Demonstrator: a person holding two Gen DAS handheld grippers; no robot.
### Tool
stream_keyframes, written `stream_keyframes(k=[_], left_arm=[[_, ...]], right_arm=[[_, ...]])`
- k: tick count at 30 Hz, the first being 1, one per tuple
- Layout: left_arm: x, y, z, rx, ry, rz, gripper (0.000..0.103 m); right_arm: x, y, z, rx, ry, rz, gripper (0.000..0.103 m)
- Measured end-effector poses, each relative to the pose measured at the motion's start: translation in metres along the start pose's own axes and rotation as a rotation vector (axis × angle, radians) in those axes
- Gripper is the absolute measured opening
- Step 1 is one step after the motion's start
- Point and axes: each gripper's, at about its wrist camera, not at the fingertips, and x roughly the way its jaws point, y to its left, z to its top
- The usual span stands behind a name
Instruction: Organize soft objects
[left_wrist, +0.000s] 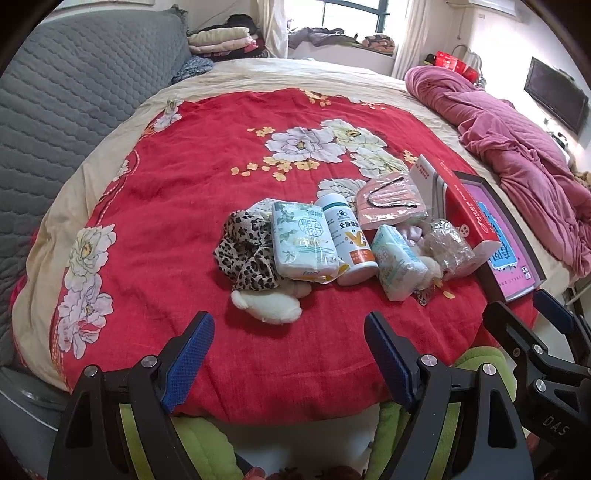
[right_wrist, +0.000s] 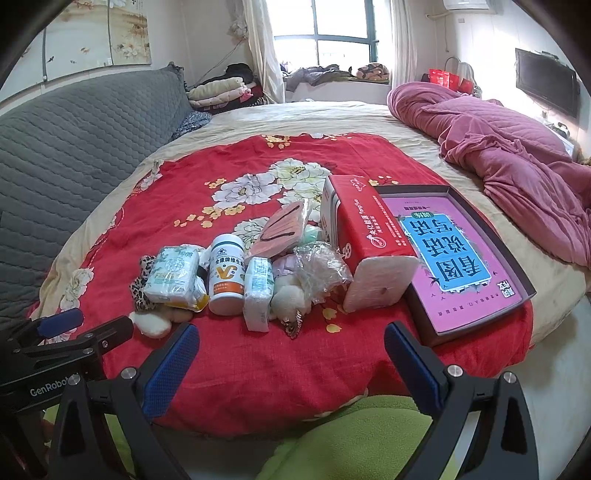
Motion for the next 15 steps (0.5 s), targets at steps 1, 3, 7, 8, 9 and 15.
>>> stream_keyframes(k=[1, 3, 7, 8, 9, 15], left_arm=[[0.0001, -0.0003, 0.0, 0.0, 0.0, 0.001, 0.084], [0.0001, -0.0007, 0.0, 0.001, 0.001, 0.003, 0.084], [0.0001, -0.001, 0.0001, 0.002, 0.001, 0.003, 0.084], [0.0, -0.0009, 0.0, 0.001, 0.002, 0.003, 0.084], [0.0, -0.001, 0.0, 0.001, 0.001, 0.003, 0.084], [-0.0006, -0.001, -0.0009, 0.001, 0.002, 0.005, 0.084]], right_arm=[[0.0004, 0.0, 0.0, -0.001, 0.001, 0.001, 0.101], [0.0005, -0.0006, -0.0002, 0.001, 0.005, -0.001, 0.101], [0.0005, -0.0018, -0.0004, 0.005, 0.005, -0.002, 0.101], [0.0002, -0.0022, -0.0004, 0.006, 0.004, -0.002, 0.101], [0.0002, -0.0024, -0.0001, 0.007, 0.004, -0.002, 0.101], [-0.0006, -0.0037, -0.0005, 0.006, 0.004, 0.0, 0.101]])
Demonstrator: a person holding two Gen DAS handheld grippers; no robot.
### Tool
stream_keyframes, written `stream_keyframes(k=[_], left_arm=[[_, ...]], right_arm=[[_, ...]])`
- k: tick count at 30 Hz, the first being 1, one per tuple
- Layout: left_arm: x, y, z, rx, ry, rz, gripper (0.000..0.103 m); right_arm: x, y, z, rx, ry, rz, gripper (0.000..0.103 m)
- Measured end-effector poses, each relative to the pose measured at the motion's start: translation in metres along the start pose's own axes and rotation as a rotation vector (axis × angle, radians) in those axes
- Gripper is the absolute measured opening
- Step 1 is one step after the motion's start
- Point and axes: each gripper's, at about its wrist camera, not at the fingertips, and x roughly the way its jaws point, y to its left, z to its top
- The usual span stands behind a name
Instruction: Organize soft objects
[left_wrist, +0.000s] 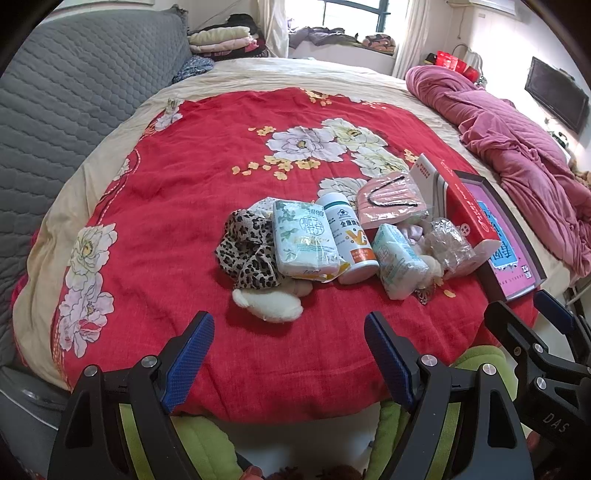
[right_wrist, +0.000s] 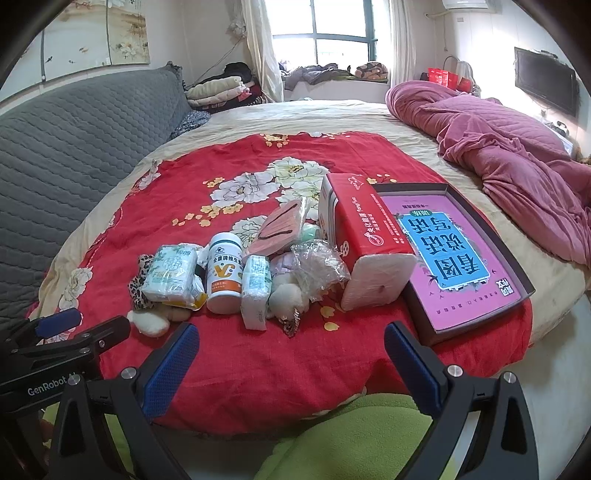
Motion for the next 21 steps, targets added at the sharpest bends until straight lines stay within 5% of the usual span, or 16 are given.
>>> stream_keyframes(k=[21], left_arm=[[0.028, 0.012, 0.018, -0.058, 0.044, -0.032, 0.084]], right_arm=[[0.014, -0.002, -0.004, 0.012, 0.017, -0.001, 0.101]])
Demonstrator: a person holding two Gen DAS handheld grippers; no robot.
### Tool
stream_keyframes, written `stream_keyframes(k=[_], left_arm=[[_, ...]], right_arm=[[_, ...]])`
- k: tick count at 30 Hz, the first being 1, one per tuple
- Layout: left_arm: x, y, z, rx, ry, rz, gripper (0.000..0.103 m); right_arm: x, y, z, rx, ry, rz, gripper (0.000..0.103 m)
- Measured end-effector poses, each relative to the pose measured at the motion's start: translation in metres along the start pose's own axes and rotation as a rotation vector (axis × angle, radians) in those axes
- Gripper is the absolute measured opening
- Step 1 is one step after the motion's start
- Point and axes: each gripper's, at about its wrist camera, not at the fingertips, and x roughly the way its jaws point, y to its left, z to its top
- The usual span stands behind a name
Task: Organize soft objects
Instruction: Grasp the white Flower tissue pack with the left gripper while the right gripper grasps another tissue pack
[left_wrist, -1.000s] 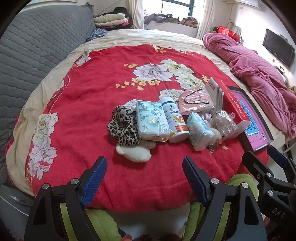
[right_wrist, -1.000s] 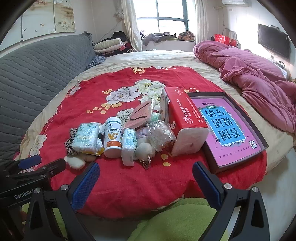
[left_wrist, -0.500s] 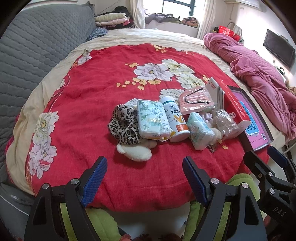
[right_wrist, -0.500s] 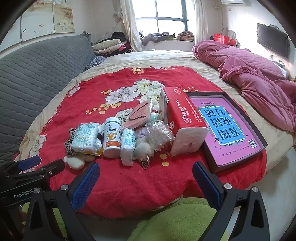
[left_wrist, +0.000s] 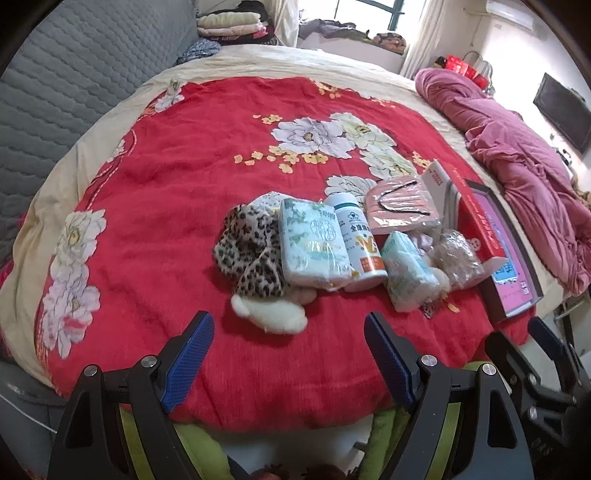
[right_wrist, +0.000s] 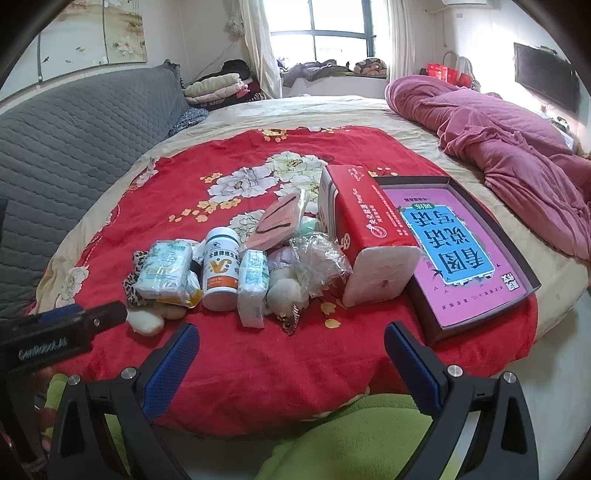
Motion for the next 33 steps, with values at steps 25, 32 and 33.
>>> stream_keyframes(k=[25, 32, 33], left_arm=[[0.09, -0.026, 0.05, 0.074, 0.086, 0.151, 0.083], [0.087, -0.009, 0.052, 0.031, 0.09, 0.074, 0.073], [0.087, -0.007, 0.052, 0.025, 0.09, 0.065, 0.072]], right_arm=[[0.063, 0.008, 0.015, -0.04, 0.048, 0.031, 0.091], [0.091, 0.038, 0.02, -0.113, 0.085, 0.04, 0.065], [0.094, 0.041, 0.02, -0.119, 0.088, 0.043, 0.061]])
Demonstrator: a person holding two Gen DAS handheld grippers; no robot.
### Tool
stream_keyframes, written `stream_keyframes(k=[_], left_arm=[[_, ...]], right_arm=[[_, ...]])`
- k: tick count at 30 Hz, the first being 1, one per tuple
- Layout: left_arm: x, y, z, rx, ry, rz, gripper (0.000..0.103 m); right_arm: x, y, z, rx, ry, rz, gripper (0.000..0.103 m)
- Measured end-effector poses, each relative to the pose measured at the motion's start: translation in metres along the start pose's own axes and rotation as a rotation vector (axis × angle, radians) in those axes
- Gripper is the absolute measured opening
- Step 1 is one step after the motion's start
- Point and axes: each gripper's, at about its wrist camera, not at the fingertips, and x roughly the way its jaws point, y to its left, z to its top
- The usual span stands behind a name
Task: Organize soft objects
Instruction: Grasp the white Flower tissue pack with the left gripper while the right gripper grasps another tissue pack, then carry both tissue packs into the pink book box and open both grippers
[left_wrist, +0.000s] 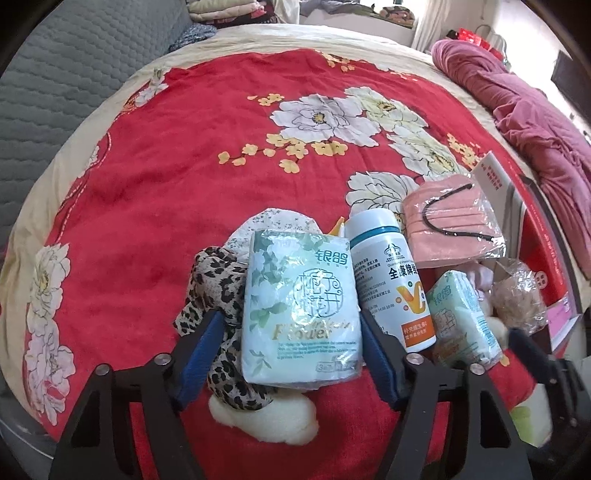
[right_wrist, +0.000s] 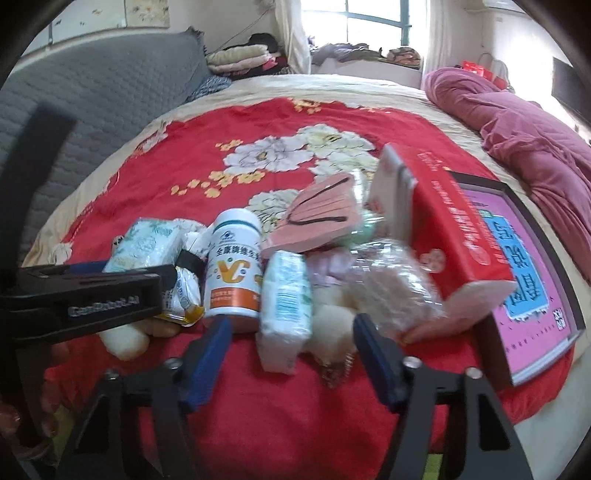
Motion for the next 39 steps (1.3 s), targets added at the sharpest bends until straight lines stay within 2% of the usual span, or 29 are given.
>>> stream_keyframes(k=[2, 4, 6, 10, 14, 21, 26, 34, 39], left_arm=[[-0.001, 0.003, 0.0, -0.002, 0.002, -0.013, 0.068], [-0.002, 0.003, 0.0, 0.003, 0.0, -0.019, 0.066], [-0.003, 0.003, 0.001, 0.006, -0.001, -0.033, 0.057], [-0.01, 0.006, 0.002, -0.007, -0.006, -0.08, 0.054], [-0.018, 0.018, 0.002, -0.06, -0.017, -0.153, 0.052], [-0.052, 0.025, 0.004, -0.072, -0.084, -0.167, 0.052], [-0.076, 0.018, 0.007, -0.054, -0.127, -0.196, 0.052], [-0.104, -0.017, 0.009, 0.008, -0.171, -0.24, 0.052], [-0.115, -0.057, 0.004, 0.064, -0.177, -0.28, 0.052]], right_arm=[[0.009, 0.006, 0.0, -0.019, 0.009, -0.002, 0.056], [0.014, 0.008, 0.001, -0.035, 0.011, -0.005, 0.037], [0.017, 0.007, 0.0, -0.032, 0.012, 0.002, 0.027], [0.014, -0.003, 0.0, 0.005, -0.002, 0.032, 0.025], [0.004, -0.01, 0.0, 0.022, -0.03, 0.059, 0.025], [-0.024, -0.024, 0.007, 0.073, -0.114, 0.127, 0.025], [-0.045, -0.037, 0.012, 0.109, -0.153, 0.129, 0.025], [-0.089, -0.071, 0.016, 0.173, -0.23, 0.118, 0.025], [-0.114, -0.106, 0.015, 0.229, -0.281, 0.067, 0.025]])
